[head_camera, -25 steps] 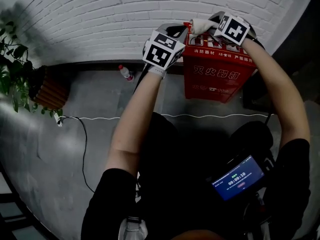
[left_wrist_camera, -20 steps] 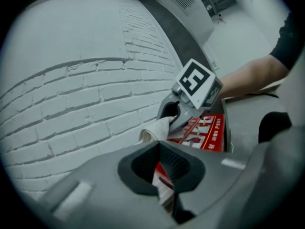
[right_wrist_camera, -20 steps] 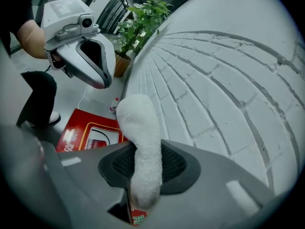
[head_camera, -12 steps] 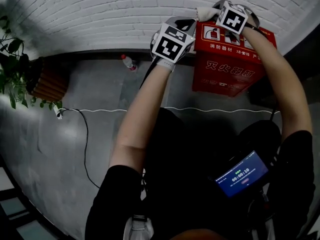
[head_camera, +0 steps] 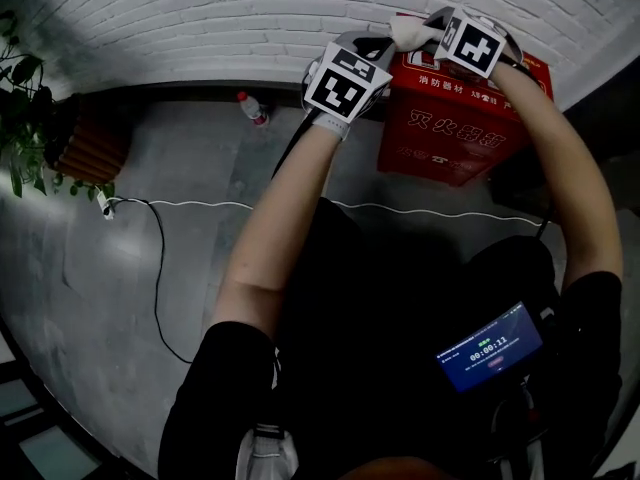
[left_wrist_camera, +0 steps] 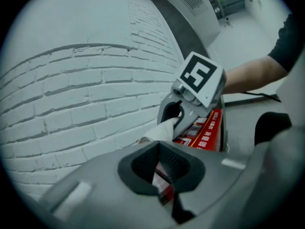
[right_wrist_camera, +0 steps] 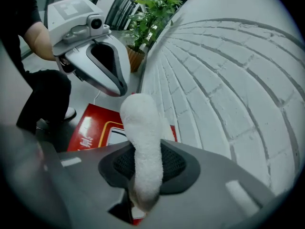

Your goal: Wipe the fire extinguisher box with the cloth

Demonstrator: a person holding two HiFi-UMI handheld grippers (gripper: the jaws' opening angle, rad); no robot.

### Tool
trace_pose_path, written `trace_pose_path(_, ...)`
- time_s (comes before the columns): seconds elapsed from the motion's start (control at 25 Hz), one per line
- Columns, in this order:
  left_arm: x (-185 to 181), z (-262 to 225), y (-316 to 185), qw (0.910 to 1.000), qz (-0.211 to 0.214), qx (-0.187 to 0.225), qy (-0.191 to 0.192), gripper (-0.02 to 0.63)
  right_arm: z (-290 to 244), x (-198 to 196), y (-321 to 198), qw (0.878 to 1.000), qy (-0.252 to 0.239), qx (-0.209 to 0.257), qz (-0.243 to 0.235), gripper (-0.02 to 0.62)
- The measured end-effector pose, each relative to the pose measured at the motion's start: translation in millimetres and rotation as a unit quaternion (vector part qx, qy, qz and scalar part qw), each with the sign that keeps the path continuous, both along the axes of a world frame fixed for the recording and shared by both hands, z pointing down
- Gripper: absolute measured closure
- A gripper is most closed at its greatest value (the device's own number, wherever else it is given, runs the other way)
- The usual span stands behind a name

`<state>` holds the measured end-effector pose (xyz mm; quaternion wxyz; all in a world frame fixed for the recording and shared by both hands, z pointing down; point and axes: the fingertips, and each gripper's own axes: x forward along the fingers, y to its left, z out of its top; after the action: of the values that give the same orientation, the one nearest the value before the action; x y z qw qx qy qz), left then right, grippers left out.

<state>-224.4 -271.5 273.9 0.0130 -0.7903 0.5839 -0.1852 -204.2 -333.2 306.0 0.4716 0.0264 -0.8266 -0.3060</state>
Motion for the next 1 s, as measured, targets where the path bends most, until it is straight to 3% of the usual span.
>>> trace_pose_path(0.36,15.0,-14.7,39.6,0.9999,-0.006,0.007,-0.011,0.603,4.6,30.1,77.4,0.998,0.019,-0.04,-0.036,0.494)
trace_pose_path(0.6,31.8,-21.6,64.1,0.9997,-0.007,0.009,-0.023,0.603,5.0,48.9,112.9,0.998,0.001,-0.049,-0.044,0.495)
trace_pose_path(0.76,49.8,-44.5,75.3,0.9992,-0.004,0.032,-0.022,0.603,-19.7,67.1,125.1,0.996,-0.071,-0.012,-0.045,0.494)
trace_pose_path(1.0,97.2,-94.3,81.7,0.9956,0.021,0.091,0.004,0.603,-82.1,127.5,122.0,0.983,-0.181,0.019,-0.012,0.491)
